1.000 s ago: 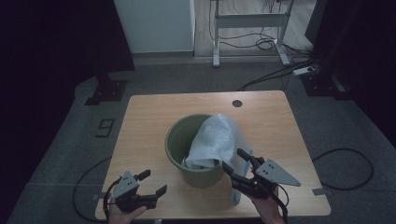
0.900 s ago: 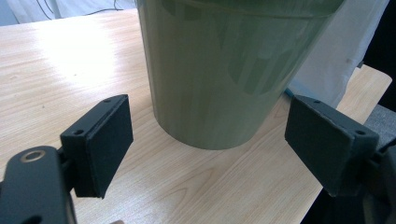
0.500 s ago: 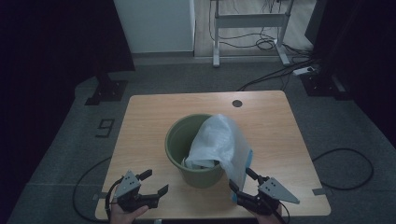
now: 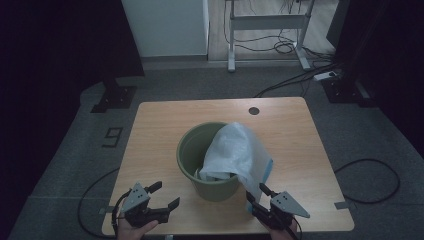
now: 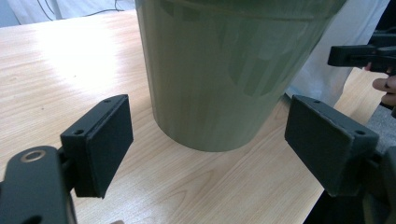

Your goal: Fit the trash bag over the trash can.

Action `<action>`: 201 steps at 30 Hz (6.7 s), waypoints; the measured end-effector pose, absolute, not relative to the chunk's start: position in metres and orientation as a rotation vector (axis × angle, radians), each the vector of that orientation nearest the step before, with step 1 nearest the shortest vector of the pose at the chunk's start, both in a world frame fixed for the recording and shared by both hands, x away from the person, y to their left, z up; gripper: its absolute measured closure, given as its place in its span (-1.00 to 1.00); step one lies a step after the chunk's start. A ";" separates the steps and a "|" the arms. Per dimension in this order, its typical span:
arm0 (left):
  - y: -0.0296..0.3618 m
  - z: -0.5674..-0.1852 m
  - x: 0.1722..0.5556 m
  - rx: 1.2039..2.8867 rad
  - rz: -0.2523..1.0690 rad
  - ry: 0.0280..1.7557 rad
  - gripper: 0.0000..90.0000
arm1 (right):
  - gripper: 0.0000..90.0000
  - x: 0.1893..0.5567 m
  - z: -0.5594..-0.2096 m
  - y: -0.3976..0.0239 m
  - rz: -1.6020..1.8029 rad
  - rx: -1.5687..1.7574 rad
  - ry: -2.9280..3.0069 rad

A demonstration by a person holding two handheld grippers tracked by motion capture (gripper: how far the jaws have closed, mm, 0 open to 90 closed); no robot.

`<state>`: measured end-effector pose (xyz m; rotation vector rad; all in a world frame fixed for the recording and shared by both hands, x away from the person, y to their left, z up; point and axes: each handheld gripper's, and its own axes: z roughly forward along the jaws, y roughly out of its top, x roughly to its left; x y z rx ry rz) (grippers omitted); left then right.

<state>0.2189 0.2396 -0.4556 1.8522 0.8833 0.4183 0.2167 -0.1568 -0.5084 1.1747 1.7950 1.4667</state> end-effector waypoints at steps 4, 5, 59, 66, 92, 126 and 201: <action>0.239 -0.454 0.219 1.848 0.423 0.880 -0.67 | 0.53 0.220 -0.511 -0.164 1.445 1.206 1.753; 0.238 -0.453 0.218 1.849 0.425 0.877 -0.67 | 0.61 0.220 -0.510 -0.166 1.437 1.213 1.740; 0.166 -0.388 0.229 1.830 0.475 0.730 -0.64 | 0.97 0.231 -0.381 -0.157 1.622 0.993 1.633; 0.155 -0.388 0.231 1.835 0.469 0.719 -0.64 | 0.97 0.232 -0.377 -0.153 1.615 0.992 1.644; 0.122 -0.385 0.236 1.794 0.524 0.698 -0.52 | 0.97 0.234 -0.369 -0.138 1.625 0.983 1.668; 0.119 -0.382 0.240 1.751 0.495 0.688 1.00 | 0.83 0.232 -0.378 -0.138 1.651 0.964 1.705; 0.249 -0.365 0.229 1.569 0.509 0.849 -0.17 | 0.98 0.243 -0.420 -0.191 1.491 1.131 1.631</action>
